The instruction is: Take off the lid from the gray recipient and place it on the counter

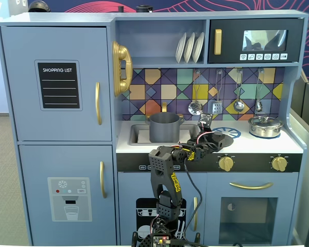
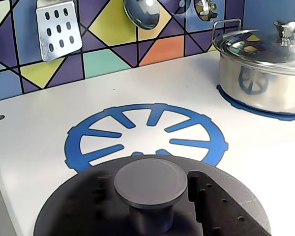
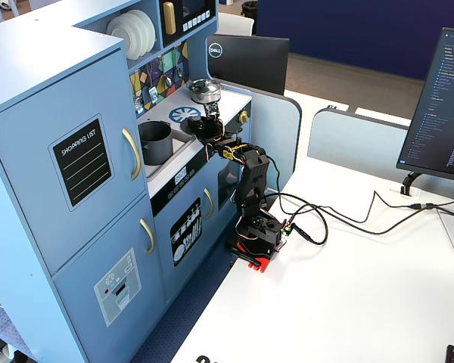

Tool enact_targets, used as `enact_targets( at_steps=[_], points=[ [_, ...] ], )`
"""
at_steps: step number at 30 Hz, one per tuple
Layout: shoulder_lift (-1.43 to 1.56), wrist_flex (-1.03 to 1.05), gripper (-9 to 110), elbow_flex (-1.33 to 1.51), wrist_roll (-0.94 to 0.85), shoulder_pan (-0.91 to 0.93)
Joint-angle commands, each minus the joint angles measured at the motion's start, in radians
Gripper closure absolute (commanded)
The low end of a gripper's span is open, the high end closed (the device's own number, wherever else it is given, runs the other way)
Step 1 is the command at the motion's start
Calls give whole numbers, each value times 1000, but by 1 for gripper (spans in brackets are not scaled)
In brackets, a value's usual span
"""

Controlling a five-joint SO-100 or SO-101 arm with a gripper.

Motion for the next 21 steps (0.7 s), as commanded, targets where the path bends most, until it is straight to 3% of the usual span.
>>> enact_targets(
  at_steps=[1,13,17,21],
  points=[
    [40,-11,76,-9,2,29],
    [216,124,75,-91,32,3],
    [399,354,81,-141,64,-18],
    [663,762,89,-175,123,-83]
  ],
)
